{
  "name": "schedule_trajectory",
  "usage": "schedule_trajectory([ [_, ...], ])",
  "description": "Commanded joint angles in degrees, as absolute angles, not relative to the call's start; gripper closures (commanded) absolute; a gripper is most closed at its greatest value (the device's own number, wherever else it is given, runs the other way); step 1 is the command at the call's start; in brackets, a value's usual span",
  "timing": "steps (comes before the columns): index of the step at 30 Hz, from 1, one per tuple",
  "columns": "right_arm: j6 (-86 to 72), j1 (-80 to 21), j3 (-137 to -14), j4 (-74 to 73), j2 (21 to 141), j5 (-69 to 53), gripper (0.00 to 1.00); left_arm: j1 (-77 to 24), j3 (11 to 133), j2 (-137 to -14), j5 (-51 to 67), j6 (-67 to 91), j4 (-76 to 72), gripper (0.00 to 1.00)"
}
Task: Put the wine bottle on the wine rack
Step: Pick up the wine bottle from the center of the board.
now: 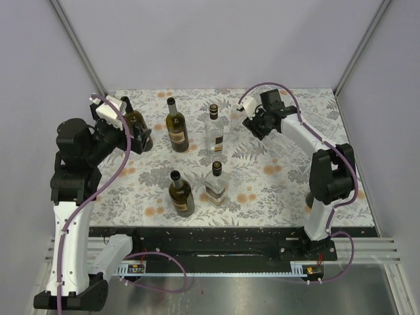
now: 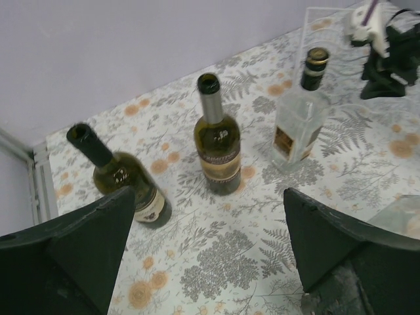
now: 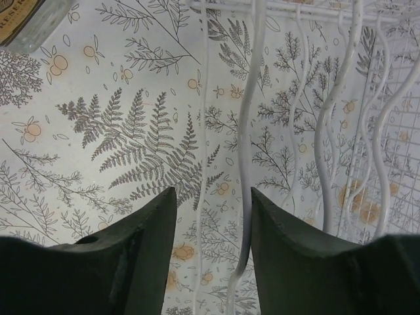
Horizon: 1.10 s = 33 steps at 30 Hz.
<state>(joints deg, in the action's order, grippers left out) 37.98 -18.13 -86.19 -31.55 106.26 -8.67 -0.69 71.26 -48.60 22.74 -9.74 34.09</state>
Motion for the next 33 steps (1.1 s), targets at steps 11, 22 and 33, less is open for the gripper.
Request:
schedule_trajectory([
  [11, 30.0, -18.8, -90.4, -37.3, 98.6, -9.2, 0.23, -15.9, 86.7, -53.1, 29.1, -11.8, 45.1, 0.01],
  [22, 21.4, -18.8, -93.7, -44.1, 89.8, -10.2, 0.15, -40.9, 92.1, -62.7, 16.2, -9.7, 49.7, 0.01],
  [33, 18.4, -18.8, -93.3, -49.7, 81.1, -6.4, 0.15, -51.1, 92.2, -70.9, 11.4, -9.1, 50.6, 0.05],
])
